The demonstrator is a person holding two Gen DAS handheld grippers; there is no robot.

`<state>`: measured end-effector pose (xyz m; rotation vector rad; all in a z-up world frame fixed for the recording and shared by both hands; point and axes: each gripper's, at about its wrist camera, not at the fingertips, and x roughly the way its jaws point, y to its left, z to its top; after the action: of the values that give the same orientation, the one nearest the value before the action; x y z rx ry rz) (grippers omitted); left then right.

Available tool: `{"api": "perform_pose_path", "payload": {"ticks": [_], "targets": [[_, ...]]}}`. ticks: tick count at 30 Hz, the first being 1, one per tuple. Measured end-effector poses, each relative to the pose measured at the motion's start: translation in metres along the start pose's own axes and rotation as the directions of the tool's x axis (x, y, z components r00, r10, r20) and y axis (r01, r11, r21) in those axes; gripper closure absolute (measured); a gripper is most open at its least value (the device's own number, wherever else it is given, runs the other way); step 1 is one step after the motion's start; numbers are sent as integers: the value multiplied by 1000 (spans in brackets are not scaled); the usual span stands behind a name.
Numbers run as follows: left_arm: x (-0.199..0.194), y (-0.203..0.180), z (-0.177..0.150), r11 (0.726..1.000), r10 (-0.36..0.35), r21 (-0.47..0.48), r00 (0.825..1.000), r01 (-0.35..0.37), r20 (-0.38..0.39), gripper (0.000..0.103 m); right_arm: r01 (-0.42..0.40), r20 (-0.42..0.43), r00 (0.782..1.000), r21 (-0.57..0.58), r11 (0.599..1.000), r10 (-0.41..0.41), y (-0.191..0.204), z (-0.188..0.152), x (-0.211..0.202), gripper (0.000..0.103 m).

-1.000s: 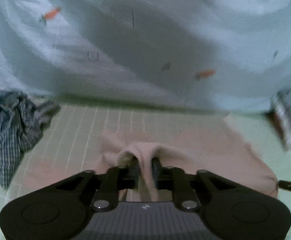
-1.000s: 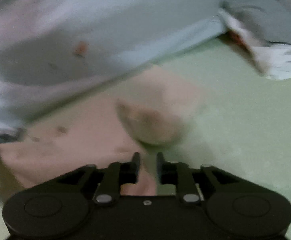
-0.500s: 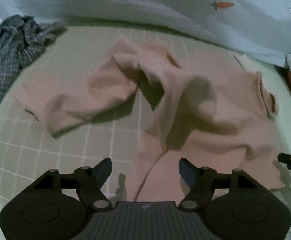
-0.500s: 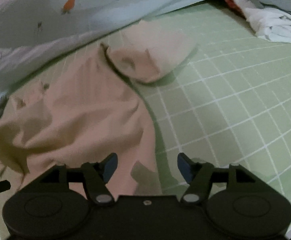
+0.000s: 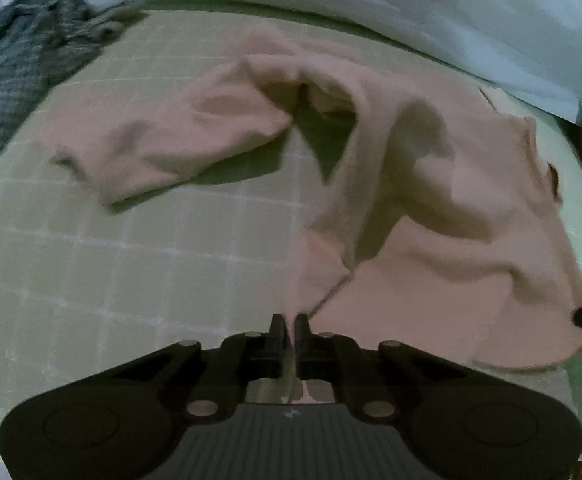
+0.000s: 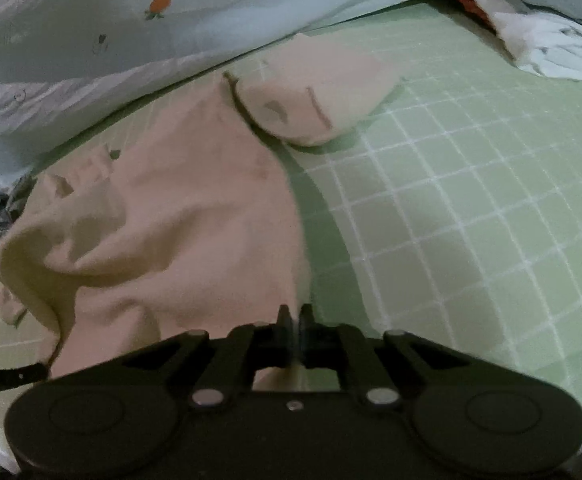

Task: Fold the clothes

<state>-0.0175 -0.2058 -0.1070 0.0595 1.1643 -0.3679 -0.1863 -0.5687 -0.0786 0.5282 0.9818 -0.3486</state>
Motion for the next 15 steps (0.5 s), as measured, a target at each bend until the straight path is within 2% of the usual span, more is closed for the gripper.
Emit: {"api": "perform_pose_path", "payload": {"ticks": [2, 5, 8, 10, 11, 12, 13, 14, 15], "targets": [[-13, 11, -12, 1000, 0, -26, 1000, -1, -11, 98, -4, -9, 1000, 6, 1000, 4, -6, -5, -9, 99], [-21, 26, -33, 995, 8, -96, 998, -14, -57, 97, -29, -98, 995, 20, 999, 30, -15, -20, -5, 99], [-21, 29, -44, 984, 53, -168, 996, -65, -73, 87, -32, -144, 989, -1, 999, 31, -13, -25, 5, 93], [-28, 28, -39, 977, 80, -197, 996, -85, -31, 63, -25, -111, 994, -36, 999, 21, -9, -14, 2, 75], [-33, 27, -34, 974, 93, -209, 996, -89, 8, 53, -25, -83, 996, -55, 998, 20, -7, -7, 0, 69], [-38, 26, -29, 971, 105, -220, 993, -92, 49, 29, -27, -49, 999, -73, 997, 24, -5, 1, -4, 56], [-43, 24, -23, 968, 117, -232, 989, -94, 89, 16, -25, -20, 1000, -94, 995, 23, -3, 8, -7, 46], [-45, 20, -17, 968, 124, -232, 986, -95, 115, 14, -20, 8, 1000, -116, 993, 21, -2, 15, -8, 41], [-46, 16, -11, 969, 130, -230, 982, -96, 139, 14, -8, 38, 999, -140, 990, 13, 0, 22, -9, 29]]}}
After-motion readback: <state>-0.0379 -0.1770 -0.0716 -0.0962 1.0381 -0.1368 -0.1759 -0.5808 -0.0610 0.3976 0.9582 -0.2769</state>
